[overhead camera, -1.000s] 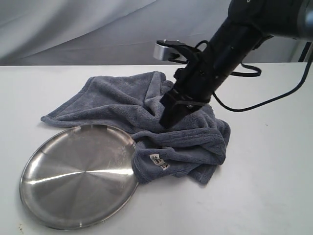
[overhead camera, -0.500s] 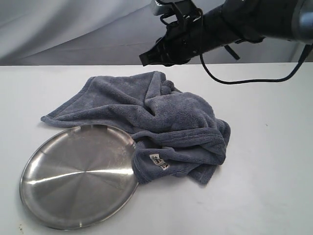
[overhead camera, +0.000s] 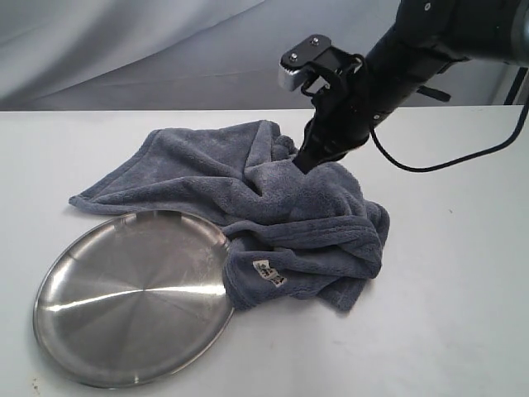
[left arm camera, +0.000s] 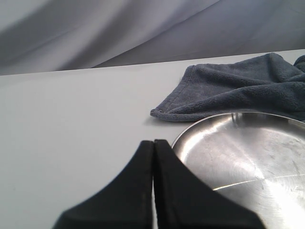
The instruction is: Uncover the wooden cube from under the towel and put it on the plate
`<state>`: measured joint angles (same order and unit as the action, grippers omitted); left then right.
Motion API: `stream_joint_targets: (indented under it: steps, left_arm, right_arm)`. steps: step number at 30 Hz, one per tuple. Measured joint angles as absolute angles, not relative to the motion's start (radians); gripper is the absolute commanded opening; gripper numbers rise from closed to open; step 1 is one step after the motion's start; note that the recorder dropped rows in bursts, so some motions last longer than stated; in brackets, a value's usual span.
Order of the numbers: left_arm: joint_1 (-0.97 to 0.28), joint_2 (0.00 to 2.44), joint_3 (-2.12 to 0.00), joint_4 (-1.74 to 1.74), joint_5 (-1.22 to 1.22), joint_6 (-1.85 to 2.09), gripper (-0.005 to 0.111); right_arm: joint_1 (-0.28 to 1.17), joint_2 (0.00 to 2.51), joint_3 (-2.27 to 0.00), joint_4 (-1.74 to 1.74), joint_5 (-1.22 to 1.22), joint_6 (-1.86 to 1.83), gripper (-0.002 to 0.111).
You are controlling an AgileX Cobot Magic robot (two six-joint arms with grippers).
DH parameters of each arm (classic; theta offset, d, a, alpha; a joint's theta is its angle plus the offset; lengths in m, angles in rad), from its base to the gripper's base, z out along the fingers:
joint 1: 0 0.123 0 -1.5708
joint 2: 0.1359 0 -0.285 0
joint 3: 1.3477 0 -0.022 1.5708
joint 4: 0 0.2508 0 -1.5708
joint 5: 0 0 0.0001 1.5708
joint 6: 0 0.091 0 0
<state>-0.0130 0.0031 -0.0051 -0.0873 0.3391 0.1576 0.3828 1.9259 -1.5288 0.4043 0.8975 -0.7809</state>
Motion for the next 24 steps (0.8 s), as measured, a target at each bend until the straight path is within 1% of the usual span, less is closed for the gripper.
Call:
stream_joint_targets:
  steps: [6, 12, 13, 15, 17, 19, 20, 22, 23, 24]
  left_arm:
    - [-0.013, 0.003, -0.005, -0.087, 0.339, 0.158, 0.001]
    - [-0.013, 0.003, -0.005, -0.087, 0.339, 0.158, 0.001]
    - [-0.013, 0.003, -0.005, -0.087, 0.339, 0.158, 0.001]
    - [-0.013, 0.003, -0.005, -0.087, 0.339, 0.158, 0.001]
    - [-0.013, 0.003, -0.005, -0.087, 0.339, 0.158, 0.001]
    - [-0.013, 0.003, -0.005, -0.087, 0.339, 0.158, 0.001]
    - [-0.013, 0.003, -0.005, -0.087, 0.339, 0.158, 0.001]
    - [-0.013, 0.003, -0.005, -0.087, 0.339, 0.158, 0.001]
    - [-0.013, 0.003, -0.005, -0.087, 0.339, 0.158, 0.001]
    - [-0.013, 0.003, -0.005, -0.087, 0.339, 0.158, 0.001]
  right_arm:
    - [0.383, 1.926, -1.527, 0.319, 1.052, -0.781, 0.0]
    - [0.383, 1.926, -1.527, 0.285, 1.08, -0.781, 0.0]
    - [0.383, 1.926, -1.527, 0.283, 1.078, -0.781, 0.002]
    - [0.383, 1.926, -1.527, 0.279, 1.058, -0.781, 0.01]
    - [0.383, 1.926, -1.527, 0.277, 1.04, -0.781, 0.025]
    - [0.383, 1.926, -1.527, 0.277, 1.026, -0.781, 0.044]
    - [0.383, 1.926, -1.527, 0.277, 1.018, -0.781, 0.06]
    - [0.387, 1.926, -1.527, 0.277, 1.007, -0.788, 0.084]
    - [0.392, 1.926, -1.527, 0.279, 1.002, -0.801, 0.096]
    - [0.397, 1.926, -1.527, 0.281, 0.99, -0.816, 0.104]
